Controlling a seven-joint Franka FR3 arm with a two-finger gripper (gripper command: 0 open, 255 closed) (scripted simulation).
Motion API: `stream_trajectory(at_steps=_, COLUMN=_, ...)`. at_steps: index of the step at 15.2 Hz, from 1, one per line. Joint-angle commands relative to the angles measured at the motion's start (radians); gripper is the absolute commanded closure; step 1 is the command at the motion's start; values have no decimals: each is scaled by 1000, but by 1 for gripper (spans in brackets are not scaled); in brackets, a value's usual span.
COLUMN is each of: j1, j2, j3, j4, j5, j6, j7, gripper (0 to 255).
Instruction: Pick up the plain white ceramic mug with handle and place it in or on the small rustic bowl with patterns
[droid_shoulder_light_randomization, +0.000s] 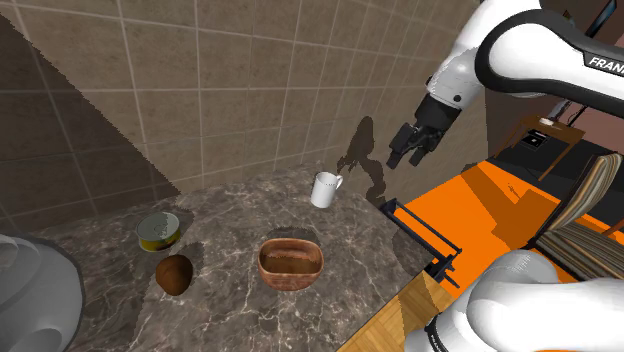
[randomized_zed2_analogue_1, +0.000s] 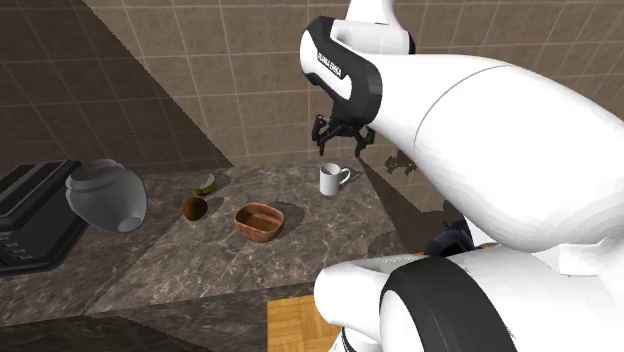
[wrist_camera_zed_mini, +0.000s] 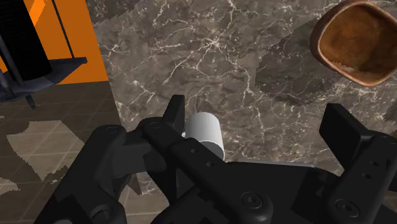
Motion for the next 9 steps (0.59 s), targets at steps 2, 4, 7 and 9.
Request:
stream_trajectory(at_steps=2, j1=4, j2=38, j3=-1, j4=4, j5=-6, j6=24, j7=-15, gripper=0)
stream_trajectory(at_steps=4, j1=11, j2=116, j3=-2, j4=15, j5=-18, j6=69, j7=-43, gripper=0)
stream_trajectory(at_steps=7, j1=21, j2=236, j3=-1, j4=41, j5=-35, j6=132, j7=-82, gripper=0)
stream_trajectory(at_steps=9, j1=26, j2=319, j3=0, j4=64, j5=-47, j6=170, j7=-106, gripper=0)
